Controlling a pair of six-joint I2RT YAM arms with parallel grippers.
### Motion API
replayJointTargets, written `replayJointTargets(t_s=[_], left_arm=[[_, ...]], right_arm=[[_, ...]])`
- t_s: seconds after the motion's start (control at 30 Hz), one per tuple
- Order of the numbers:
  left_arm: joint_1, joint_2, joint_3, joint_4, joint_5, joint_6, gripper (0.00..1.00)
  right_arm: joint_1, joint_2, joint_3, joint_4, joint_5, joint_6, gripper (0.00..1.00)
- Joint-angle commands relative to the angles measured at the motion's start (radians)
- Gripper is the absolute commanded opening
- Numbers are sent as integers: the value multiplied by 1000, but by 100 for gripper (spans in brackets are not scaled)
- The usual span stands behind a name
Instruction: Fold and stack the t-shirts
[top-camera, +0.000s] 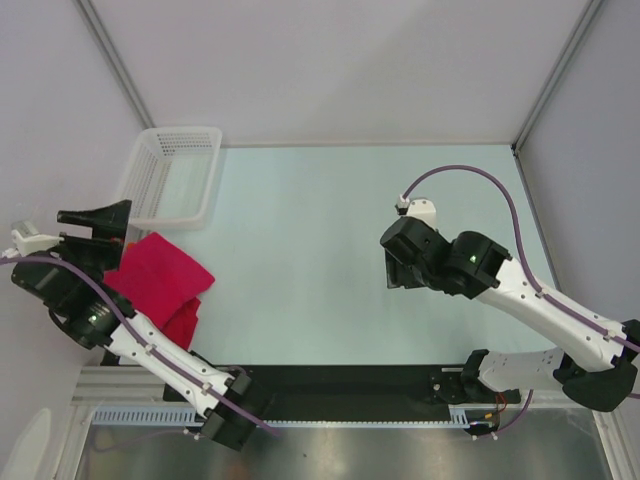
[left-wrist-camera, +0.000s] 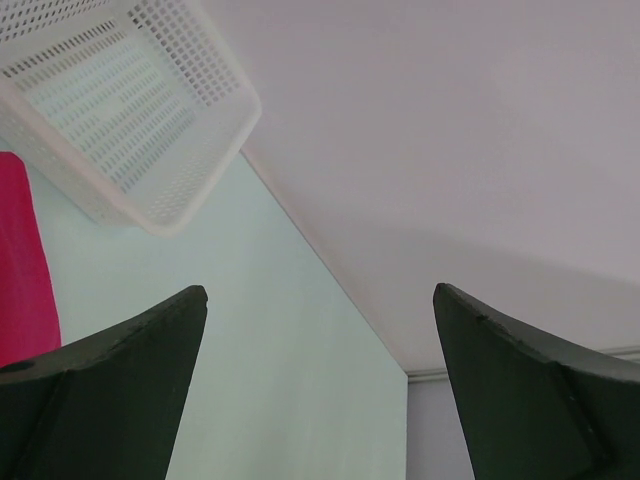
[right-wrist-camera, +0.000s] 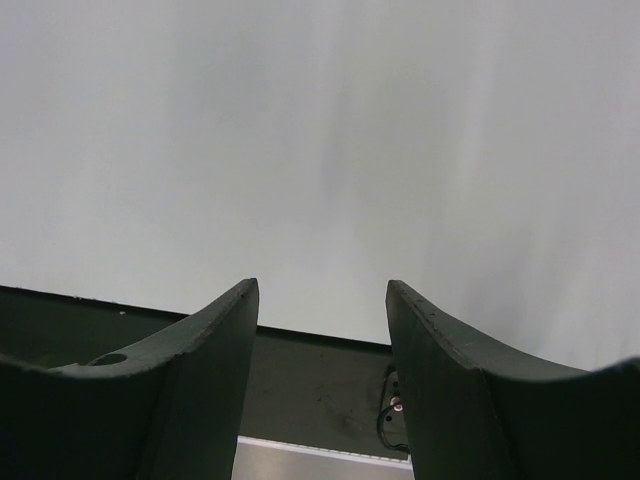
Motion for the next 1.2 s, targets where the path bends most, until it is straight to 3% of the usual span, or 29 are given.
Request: replayJointTargets(t_s=[0.0, 0.17, 0.23, 0.3, 0.4, 0.83, 1.0, 1.17], left_arm=[[-11, -79, -164, 241, -38, -198, 100], [-48, -16, -346, 282, -13, -226, 99], [-50, 63, -360, 150, -25, -142, 99], [-50, 94, -309, 42, -126, -16, 100], [-33, 82, -289, -76, -230, 35, 100], [211, 49, -347, -276, -265, 213, 100], [222, 23, -406, -250, -258, 215, 100], [201, -33, -369, -89, -115, 106, 100]], right_arm=[[-13, -7, 3, 24, -7, -23, 60], [-24, -1, -3, 38, -18, -36, 60], [-27, -3, -14, 44, -27, -37, 60], [-29, -6, -23, 47, -31, -34, 60], [-32, -21, -37, 47, -30, -34, 59], [-79, -89, -107, 35, -64, -28, 59], [-79, -102, -129, 29, -73, -20, 59], [-84, -87, -145, 93, -99, -36, 60]])
